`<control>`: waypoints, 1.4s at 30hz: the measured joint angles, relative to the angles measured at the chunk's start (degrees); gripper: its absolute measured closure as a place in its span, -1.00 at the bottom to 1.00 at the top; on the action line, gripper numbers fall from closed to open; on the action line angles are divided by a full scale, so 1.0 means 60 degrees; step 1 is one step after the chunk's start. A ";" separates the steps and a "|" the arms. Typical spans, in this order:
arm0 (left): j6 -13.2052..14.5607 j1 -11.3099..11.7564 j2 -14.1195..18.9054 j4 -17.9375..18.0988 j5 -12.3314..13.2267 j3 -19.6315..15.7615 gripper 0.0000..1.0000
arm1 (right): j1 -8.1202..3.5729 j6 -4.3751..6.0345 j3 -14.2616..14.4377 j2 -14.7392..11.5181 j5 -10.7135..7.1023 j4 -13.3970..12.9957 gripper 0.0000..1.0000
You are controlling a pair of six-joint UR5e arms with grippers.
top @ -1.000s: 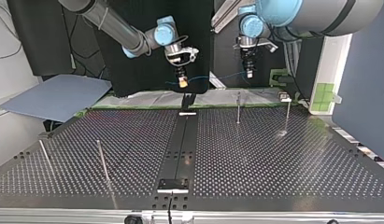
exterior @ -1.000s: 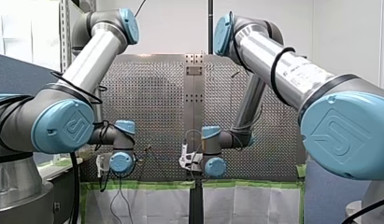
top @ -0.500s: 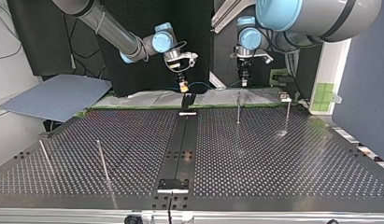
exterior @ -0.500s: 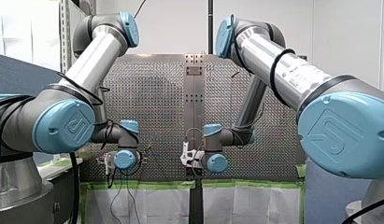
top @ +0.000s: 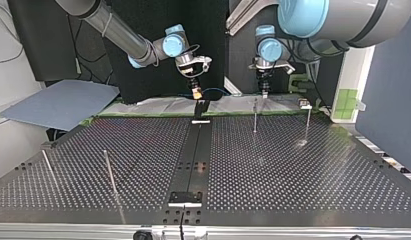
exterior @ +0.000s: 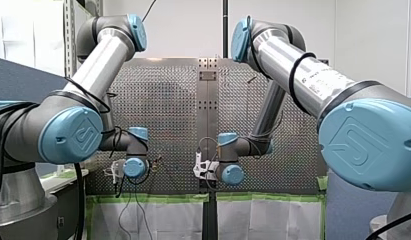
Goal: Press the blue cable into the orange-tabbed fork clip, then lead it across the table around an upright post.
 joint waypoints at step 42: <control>-0.0203 0.0670 -0.0397 -0.0408 0.0629 0.0597 1.00 | 0.0033 -0.0432 -0.0113 0.0056 0.0041 -0.0112 1.00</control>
